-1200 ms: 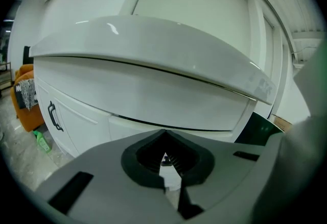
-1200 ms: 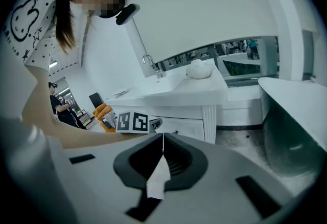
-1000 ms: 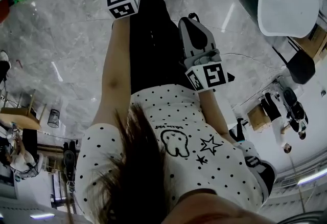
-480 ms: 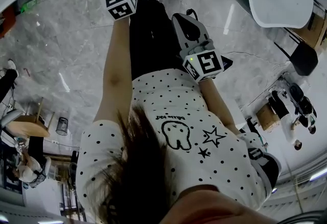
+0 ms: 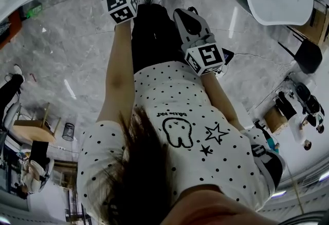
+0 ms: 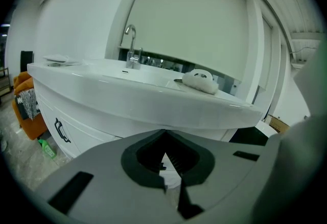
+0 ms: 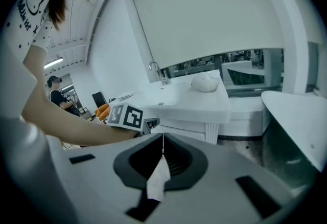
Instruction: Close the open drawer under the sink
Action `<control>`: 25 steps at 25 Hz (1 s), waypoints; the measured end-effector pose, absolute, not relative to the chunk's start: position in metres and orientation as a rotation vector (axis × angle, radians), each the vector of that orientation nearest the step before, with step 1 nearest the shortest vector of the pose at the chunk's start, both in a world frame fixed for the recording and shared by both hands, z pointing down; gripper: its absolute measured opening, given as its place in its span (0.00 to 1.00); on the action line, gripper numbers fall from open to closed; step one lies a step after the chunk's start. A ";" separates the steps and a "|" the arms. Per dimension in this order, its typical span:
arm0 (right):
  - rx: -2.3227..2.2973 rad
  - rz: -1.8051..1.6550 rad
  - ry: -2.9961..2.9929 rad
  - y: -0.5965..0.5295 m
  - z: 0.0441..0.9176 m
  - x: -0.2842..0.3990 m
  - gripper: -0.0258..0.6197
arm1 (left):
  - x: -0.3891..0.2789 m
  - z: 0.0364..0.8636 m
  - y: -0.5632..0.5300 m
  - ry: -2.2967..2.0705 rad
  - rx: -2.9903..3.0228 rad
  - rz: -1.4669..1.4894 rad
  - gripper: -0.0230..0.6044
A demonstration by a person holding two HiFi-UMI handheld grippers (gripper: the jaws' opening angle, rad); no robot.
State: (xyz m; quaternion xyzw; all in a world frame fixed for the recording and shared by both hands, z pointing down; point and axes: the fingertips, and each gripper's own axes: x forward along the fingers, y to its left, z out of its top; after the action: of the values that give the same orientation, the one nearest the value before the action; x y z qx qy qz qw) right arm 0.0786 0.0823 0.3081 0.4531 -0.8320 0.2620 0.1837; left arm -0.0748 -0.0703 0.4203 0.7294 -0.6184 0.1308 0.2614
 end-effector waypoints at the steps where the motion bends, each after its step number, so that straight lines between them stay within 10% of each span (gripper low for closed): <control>1: 1.281 0.735 -2.347 0.081 0.308 0.079 0.06 | -0.075 0.420 -0.069 -1.672 1.973 0.356 0.04; 25: 1.231 0.609 -2.417 0.058 0.290 0.066 0.06 | -0.080 0.322 -0.069 -1.727 2.101 0.254 0.04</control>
State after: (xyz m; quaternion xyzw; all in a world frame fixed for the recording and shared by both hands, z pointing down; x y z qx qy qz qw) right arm 0.0662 0.0579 0.2896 0.4356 -0.8552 0.2156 0.1799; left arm -0.0799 -0.0688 0.3222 0.7531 -0.6189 0.0912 0.2038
